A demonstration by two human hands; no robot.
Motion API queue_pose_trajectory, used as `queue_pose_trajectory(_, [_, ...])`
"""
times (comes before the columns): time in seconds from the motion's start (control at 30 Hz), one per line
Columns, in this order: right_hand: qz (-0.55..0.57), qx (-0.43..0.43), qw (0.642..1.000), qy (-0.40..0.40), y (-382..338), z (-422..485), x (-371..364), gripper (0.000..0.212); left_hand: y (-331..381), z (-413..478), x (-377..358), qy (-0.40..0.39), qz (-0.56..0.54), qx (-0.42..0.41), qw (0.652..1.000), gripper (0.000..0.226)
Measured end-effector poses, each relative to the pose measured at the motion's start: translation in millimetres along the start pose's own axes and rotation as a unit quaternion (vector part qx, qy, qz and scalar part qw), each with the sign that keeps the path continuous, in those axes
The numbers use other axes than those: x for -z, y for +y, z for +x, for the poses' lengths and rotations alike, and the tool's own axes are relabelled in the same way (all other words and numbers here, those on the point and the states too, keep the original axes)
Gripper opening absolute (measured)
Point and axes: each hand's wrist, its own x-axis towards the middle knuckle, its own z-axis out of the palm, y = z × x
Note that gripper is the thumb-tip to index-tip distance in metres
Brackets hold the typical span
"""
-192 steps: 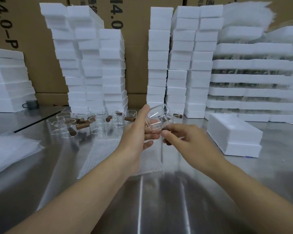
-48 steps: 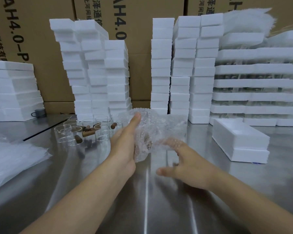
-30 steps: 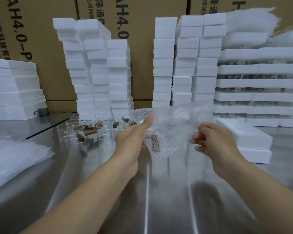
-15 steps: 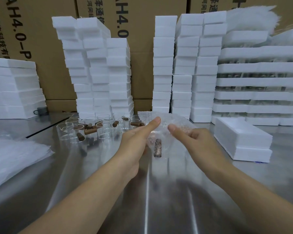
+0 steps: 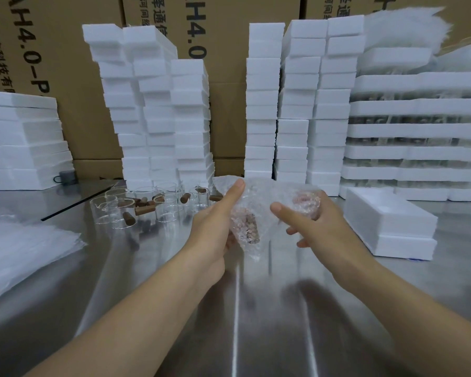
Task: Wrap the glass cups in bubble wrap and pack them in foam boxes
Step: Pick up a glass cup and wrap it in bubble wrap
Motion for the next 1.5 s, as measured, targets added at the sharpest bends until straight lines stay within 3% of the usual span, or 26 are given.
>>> queue_pose_trajectory(0.1, [-0.013, -0.043, 0.997, -0.066, 2.1, -0.4, -2.8, 0.062, 1.3, -1.0, 0.2, -0.009, -0.013, -0.002, 1.000, 0.051])
queue_pose_trajectory(0.2, [-0.012, -0.046, 0.991, -0.126, 4.8, -2.0, -6.5, 0.031, 1.3, -3.1, -2.8, -0.044, -0.004, -0.001, 0.999, 0.051])
queue_pose_trajectory(0.3, [0.069, -0.047, 0.990, -0.109, 5.5, -2.3, -7.5, 0.008, -0.1, -5.5, -6.4, -0.066, 0.024, 0.002, 0.998, 0.050])
queue_pose_trajectory(0.57, [0.117, -0.029, 0.990, -0.066, 3.2, -3.5, -7.1, 0.016, -5.3, -1.8, -6.6, -0.092, 0.020, 0.002, 0.996, 0.049])
queue_pose_trajectory(0.9, [0.173, -0.027, 0.977, -0.123, 4.3, -0.4, -7.4, 0.061, -6.6, 4.6, -5.6, -0.075, 0.022, 0.022, 0.997, 0.047])
queue_pose_trajectory(1.07, [0.141, -0.042, 0.988, -0.041, 8.4, -0.2, -5.6, 0.112, -4.1, 5.1, -4.2, -0.059, 0.016, 0.037, 0.997, 0.044])
queue_pose_trajectory(1.17, [0.118, -0.025, 0.992, -0.034, 8.1, -0.8, -3.0, 0.140, -5.5, 5.4, -4.2, -0.065, 0.022, 0.040, 0.997, 0.046])
queue_pose_trajectory(1.27, [0.079, 0.042, 0.995, -0.045, 5.4, 0.2, -3.2, 0.133, -9.8, 8.1, -4.8, -0.073, 0.025, 0.033, 0.996, 0.048])
queue_pose_trajectory(1.4, [0.011, 0.090, 0.996, -0.021, 4.8, 0.2, -6.4, 0.094, -13.2, 9.3, -4.7, -0.084, 0.003, 0.008, 0.996, 0.043])
queue_pose_trajectory(1.5, [0.028, 0.090, 0.995, 0.014, 6.2, -0.3, -8.1, 0.109, -12.5, 7.9, -7.3, -0.109, 0.000, -0.002, 0.994, 0.030])
